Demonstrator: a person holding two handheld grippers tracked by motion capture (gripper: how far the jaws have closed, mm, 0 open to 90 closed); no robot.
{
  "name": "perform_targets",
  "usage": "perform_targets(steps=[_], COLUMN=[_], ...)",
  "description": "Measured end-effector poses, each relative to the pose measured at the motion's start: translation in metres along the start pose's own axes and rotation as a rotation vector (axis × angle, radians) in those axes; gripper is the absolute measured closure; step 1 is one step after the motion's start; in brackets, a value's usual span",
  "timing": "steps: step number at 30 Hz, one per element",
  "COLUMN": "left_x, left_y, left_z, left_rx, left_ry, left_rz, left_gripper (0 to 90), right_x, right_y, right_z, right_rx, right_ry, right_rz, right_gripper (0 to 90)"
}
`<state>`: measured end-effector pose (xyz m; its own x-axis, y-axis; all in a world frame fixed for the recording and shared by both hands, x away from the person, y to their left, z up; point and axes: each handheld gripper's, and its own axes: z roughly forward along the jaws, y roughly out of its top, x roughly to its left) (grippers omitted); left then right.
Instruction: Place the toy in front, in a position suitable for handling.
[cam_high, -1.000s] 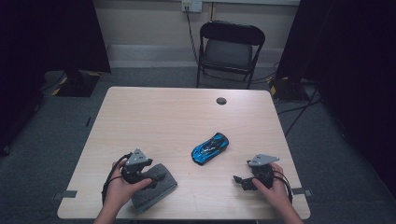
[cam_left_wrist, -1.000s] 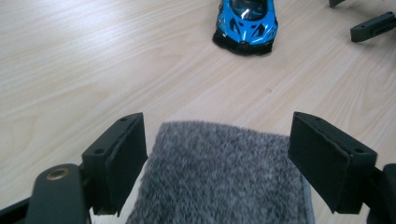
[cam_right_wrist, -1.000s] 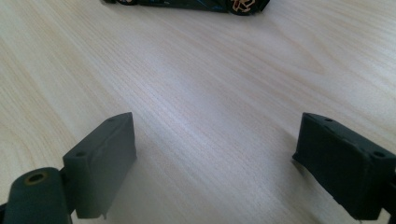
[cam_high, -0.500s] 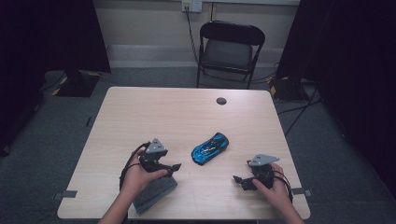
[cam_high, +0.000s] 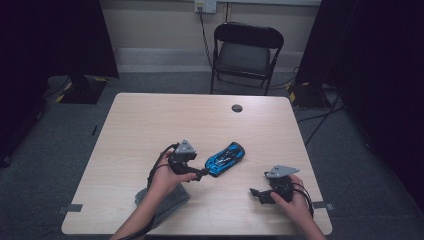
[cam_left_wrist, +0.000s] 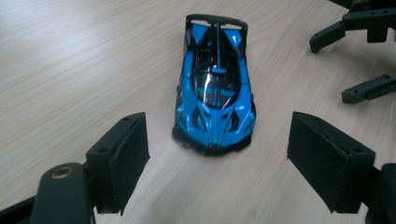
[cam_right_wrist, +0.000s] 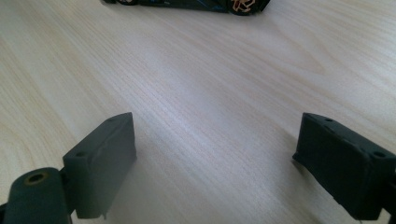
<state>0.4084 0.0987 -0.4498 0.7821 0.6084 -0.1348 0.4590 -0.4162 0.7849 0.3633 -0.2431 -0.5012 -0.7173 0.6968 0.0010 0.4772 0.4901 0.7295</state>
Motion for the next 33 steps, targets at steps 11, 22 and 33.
perform_targets(steps=[11,22,33], left_x=[-0.001,-0.005,-0.008], left_y=[0.013,0.023,0.033], left_z=[0.038,0.054,0.062], left_rx=[0.017,0.013,0.018], left_ry=[-0.024,-0.037,-0.038], left_rz=[0.006,0.008,0.025], left_gripper=[21.4,20.9,20.6], right_x=[-0.001,-0.001,-0.003], right_y=[0.000,0.001,0.003], right_z=[0.001,0.002,0.004], right_rx=[-0.001,0.001,0.003], right_ry=[0.007,0.015,0.025], right_rz=[-0.006,-0.013,-0.022], right_gripper=[11.0,10.7,10.6])
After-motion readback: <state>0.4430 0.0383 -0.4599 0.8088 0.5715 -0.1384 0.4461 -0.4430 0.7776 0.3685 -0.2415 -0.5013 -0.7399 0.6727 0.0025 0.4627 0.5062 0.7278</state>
